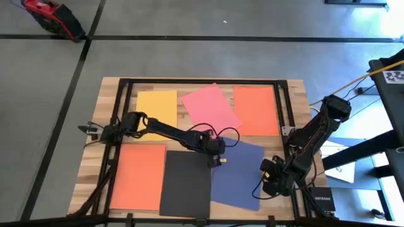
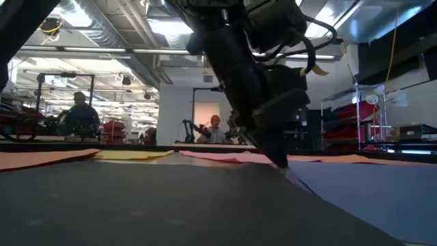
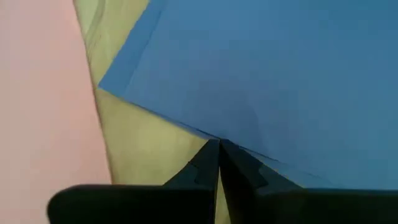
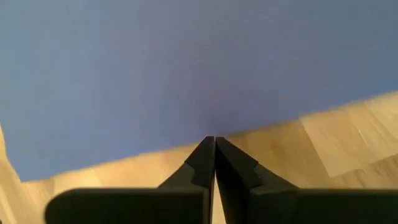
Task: Organize paper
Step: Stack the blue paper on top of the blue paper on the table
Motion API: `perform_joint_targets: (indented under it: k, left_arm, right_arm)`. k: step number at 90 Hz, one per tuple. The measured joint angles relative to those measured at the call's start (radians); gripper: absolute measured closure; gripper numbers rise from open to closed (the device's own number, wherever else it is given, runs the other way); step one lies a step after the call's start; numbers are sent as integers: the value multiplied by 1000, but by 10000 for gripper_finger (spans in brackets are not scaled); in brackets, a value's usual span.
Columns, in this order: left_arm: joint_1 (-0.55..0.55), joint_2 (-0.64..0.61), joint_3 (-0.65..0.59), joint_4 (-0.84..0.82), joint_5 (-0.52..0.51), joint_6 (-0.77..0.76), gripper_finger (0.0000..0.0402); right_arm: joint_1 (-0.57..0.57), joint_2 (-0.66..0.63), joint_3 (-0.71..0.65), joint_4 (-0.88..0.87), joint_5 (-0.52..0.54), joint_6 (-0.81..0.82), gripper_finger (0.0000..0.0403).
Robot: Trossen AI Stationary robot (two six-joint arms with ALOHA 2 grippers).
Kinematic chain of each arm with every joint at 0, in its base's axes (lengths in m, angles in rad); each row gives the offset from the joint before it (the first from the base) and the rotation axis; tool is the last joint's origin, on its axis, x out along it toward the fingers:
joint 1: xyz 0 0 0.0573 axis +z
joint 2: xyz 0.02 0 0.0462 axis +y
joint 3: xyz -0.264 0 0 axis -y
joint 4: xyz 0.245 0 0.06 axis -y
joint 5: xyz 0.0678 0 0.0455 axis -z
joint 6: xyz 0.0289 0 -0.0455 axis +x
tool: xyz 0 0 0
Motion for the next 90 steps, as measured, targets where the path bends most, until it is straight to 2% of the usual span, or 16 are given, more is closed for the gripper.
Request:
perform_joint_targets:
  k: [10, 21, 41, 58, 90]
  left_arm:
    - [0, 2, 1, 30, 5, 7, 402]
    - [-3, -5, 32, -31, 14, 26, 402]
    - [-67, -32, 97, -205, 97, 87, 402]
    - [-117, -14, 93, -219, 114, 95, 402]
    - [-122, 35, 94, -190, 142, 48, 402]
  right_arm:
    - [0, 0, 0, 35, 37, -31, 403]
    - [0, 0, 0, 56, 69, -48, 403]
    - [1, 0, 32, 66, 14, -104, 403]
    - [0, 0, 71, 60, 8, -134, 403]
    - [0, 0, 76, 57, -1, -134, 403]
